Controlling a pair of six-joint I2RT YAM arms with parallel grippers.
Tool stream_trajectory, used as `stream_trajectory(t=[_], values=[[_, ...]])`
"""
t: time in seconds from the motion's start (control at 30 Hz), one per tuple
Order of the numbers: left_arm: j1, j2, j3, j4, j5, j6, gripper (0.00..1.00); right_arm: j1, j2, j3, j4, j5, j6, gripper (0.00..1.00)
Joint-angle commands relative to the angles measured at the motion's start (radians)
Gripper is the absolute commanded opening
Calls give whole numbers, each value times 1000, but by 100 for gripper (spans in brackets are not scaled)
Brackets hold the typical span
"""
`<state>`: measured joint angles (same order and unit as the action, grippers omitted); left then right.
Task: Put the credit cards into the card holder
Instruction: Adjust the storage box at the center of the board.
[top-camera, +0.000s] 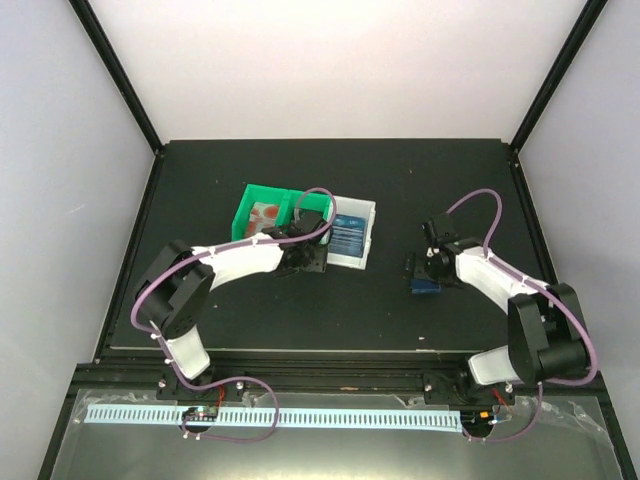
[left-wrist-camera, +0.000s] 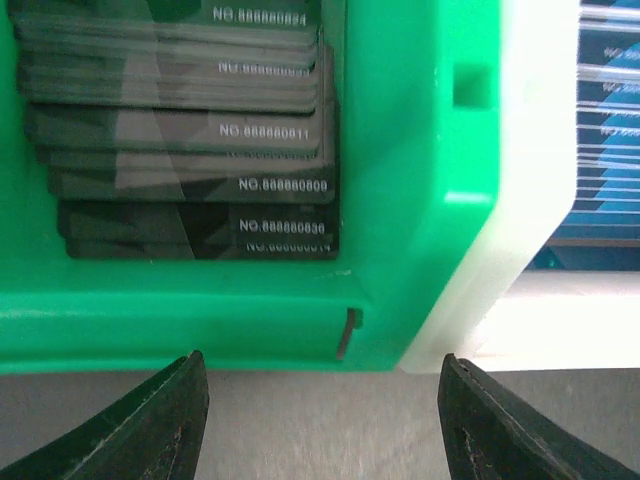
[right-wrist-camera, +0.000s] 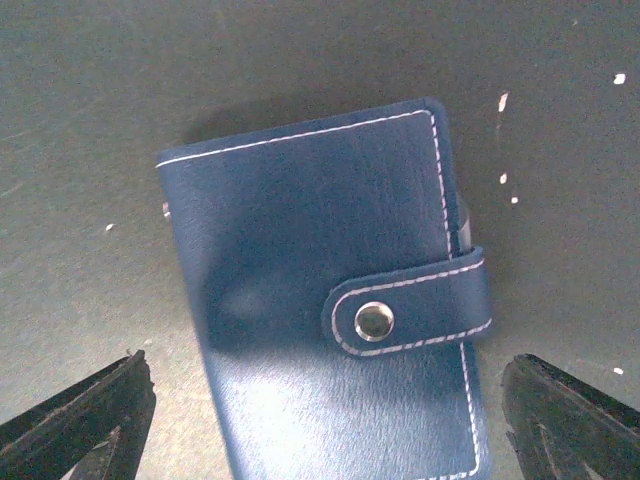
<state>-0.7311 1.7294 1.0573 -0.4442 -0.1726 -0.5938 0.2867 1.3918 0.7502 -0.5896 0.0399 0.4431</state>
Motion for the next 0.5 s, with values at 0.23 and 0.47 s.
stream_trajectory(t=[0.23,0.47], values=[[100,78,120,109,-26,123,65,6,159,95,36,146,-21,97],[105,38,94,136,36,169,66,7,199,101,46,63,-29,96]])
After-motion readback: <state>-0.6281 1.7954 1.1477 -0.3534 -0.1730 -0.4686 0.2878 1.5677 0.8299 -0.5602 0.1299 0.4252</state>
